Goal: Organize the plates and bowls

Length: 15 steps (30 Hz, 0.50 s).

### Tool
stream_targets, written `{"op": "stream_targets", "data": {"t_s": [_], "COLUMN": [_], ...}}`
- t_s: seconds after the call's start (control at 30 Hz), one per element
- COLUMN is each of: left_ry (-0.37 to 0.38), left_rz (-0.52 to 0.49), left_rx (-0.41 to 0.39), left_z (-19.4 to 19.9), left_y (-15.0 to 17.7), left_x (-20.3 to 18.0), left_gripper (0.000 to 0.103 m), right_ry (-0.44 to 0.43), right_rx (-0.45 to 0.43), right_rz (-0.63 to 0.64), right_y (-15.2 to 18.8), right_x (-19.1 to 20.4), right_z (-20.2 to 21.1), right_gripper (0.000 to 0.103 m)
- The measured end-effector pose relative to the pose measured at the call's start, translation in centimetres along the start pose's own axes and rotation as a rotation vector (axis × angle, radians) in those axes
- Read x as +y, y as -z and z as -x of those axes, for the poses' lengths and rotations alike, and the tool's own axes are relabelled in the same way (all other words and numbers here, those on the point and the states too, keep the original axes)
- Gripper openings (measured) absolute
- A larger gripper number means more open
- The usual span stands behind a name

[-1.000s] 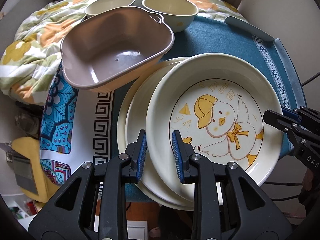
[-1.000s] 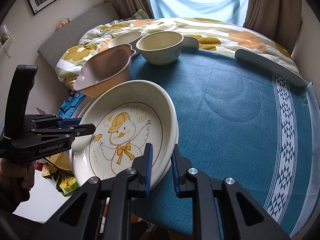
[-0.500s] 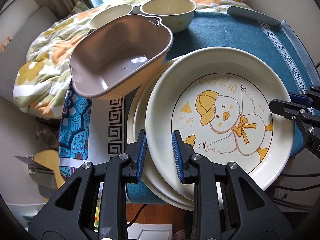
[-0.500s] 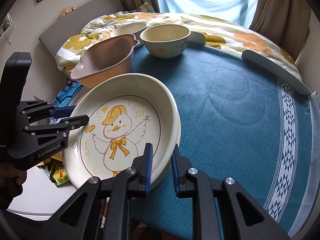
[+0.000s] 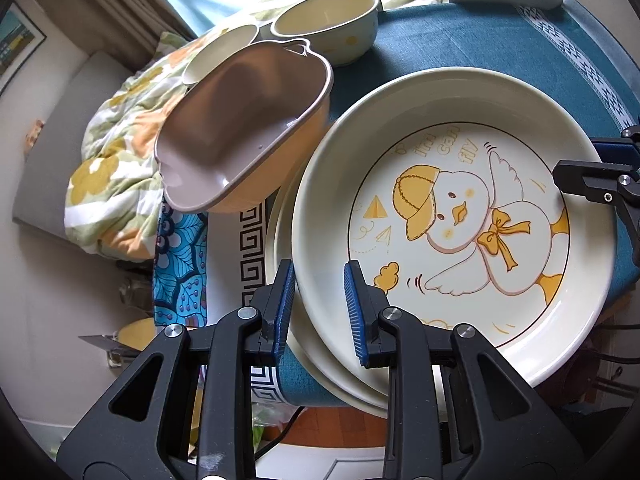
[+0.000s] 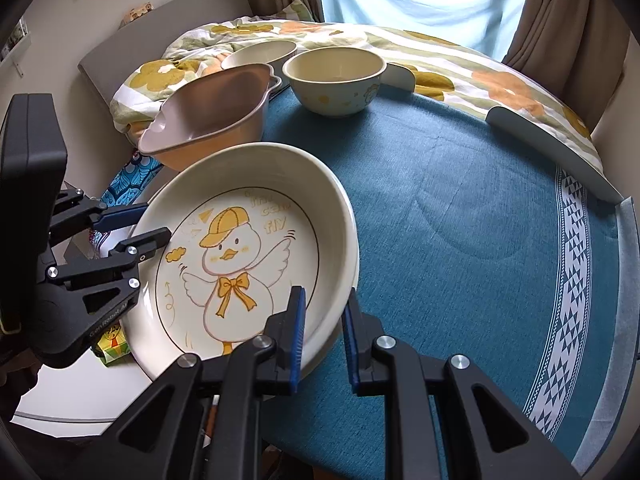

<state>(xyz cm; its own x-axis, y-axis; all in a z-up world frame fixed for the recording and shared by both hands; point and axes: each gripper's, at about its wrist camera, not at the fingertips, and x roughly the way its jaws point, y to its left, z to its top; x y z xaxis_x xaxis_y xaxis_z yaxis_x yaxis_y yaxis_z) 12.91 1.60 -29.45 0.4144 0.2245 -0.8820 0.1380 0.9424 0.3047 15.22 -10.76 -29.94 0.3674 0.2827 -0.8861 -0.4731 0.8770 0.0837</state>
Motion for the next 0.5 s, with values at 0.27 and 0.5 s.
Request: {"op": "stream_targets", "data": {"t_s": [0.27,0.5], "left_ry": [-0.006,-0.036], "left_rz": [-0.006,-0.015], "left_rx": [0.006,0.001], "left_z": [0.18,0.32], "left_y": [0.16,0.30], "left_x": [0.07,0.30], "left_gripper": [0.023,0.023], "right_ry": [0.021,0.021], "right_rx": [0.009,0.022], "right_rz": [0.020,0.033], "right_y": [-0.27,-0.36], "right_x": [0.36,0.35], "right_z": [-0.23,-0.64], "right_gripper": [0.016,0.016]}}
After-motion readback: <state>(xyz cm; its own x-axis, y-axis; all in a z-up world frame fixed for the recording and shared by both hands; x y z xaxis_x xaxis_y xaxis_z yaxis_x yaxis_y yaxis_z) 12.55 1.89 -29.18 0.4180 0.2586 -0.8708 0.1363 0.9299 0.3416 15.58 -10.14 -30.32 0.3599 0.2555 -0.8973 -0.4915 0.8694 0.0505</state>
